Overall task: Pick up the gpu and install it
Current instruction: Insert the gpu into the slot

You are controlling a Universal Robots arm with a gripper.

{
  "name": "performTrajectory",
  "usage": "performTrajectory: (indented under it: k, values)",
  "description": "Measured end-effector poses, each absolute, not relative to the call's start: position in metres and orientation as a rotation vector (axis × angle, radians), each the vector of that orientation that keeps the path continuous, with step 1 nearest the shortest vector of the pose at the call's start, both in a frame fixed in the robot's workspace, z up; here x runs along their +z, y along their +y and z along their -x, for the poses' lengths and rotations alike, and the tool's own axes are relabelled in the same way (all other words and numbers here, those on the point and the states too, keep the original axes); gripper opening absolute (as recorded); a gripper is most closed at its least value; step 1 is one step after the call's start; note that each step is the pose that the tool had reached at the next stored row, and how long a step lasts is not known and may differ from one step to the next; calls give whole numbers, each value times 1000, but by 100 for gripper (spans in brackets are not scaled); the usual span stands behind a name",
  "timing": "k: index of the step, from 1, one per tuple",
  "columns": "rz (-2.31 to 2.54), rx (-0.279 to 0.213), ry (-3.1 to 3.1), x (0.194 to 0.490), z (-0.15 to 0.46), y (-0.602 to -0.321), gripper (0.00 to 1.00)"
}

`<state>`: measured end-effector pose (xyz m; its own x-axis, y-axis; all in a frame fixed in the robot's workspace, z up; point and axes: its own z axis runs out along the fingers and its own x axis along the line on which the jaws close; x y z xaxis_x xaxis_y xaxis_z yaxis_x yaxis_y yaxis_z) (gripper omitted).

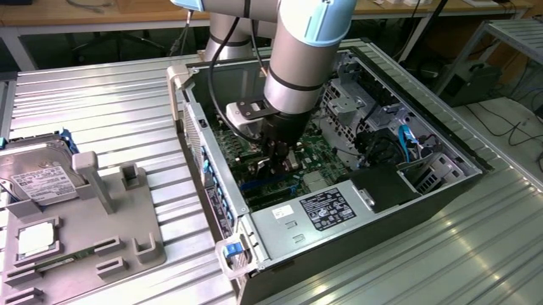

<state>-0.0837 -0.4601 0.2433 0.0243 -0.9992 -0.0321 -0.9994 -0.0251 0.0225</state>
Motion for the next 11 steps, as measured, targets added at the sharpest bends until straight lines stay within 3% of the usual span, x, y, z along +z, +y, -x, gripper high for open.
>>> performTrajectory:
  k: [11]
  values:
    - [2244,61,2189,243,84,-460,28]
